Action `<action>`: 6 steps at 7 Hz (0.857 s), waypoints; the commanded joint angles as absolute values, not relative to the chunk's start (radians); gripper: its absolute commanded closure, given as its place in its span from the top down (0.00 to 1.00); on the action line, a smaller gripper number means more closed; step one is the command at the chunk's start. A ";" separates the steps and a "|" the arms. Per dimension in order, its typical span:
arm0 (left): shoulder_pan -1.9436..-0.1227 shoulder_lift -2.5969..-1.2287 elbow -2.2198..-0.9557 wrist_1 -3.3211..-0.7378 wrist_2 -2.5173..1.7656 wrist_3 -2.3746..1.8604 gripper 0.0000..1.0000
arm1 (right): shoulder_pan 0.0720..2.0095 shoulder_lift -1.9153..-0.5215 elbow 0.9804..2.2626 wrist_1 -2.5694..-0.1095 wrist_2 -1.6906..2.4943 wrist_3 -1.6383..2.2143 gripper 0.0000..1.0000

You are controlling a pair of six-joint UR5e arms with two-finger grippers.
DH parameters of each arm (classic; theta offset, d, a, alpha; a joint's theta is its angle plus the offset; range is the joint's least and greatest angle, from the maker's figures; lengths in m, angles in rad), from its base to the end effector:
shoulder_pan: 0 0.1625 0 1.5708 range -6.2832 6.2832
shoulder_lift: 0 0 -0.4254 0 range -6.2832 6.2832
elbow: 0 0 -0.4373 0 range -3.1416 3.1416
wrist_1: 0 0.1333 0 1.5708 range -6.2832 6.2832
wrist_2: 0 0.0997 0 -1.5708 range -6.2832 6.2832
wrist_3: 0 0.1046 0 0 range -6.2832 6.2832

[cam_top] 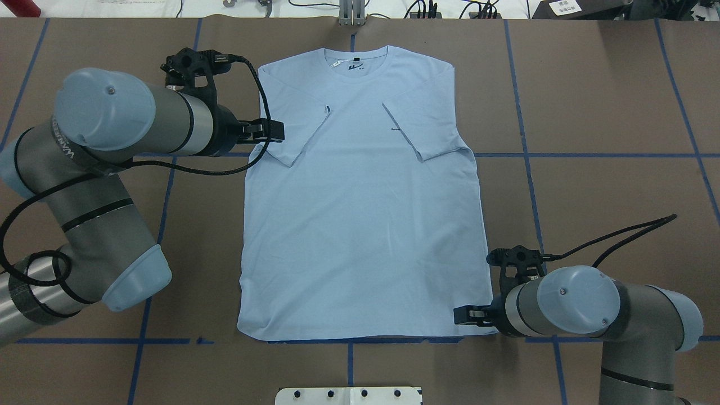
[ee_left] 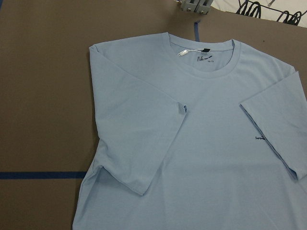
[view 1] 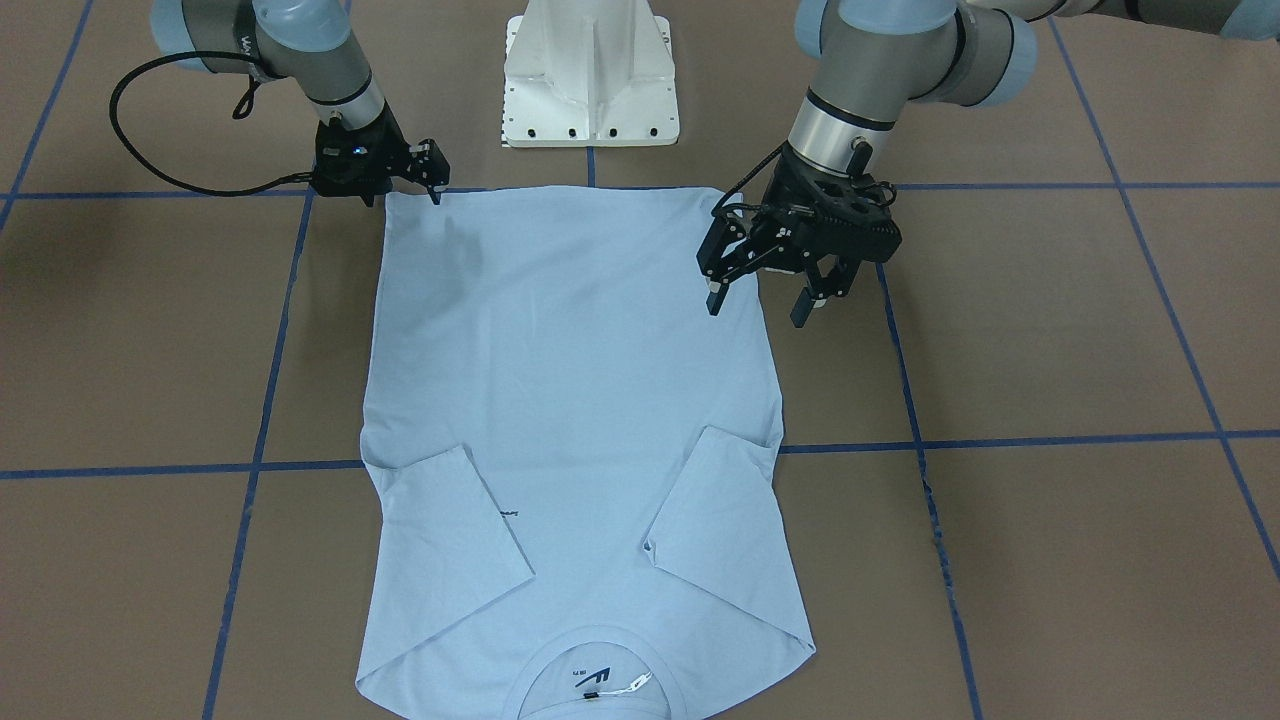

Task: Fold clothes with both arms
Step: 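Move the left gripper to the hem corner nearest the robot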

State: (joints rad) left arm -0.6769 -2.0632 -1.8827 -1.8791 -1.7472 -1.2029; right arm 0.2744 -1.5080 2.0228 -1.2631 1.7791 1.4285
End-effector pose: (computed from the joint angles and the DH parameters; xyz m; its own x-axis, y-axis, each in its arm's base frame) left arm 0.4276 -0.4910 0.1785 0.4994 0.0529 -0.8648 0.3369 0.9077 0.2501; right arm -0.4993 -0.2566 0.3683 0.6652 0.0431 0.7454 -0.0251 0.9991 -0.0353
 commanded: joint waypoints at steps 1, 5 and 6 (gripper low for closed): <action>-0.673 -2.063 -1.882 -1.879 -1.747 -1.203 1.00 | 0.276 -1.517 2.019 -1.262 1.776 1.430 0.99; -0.673 -2.062 -1.884 -1.879 -1.746 -1.203 1.00 | 0.276 -1.517 2.014 -1.262 1.789 1.430 0.29; -0.673 -2.062 -1.884 -1.879 -1.746 -1.203 1.00 | 0.278 -1.516 2.017 -1.262 1.789 1.430 0.11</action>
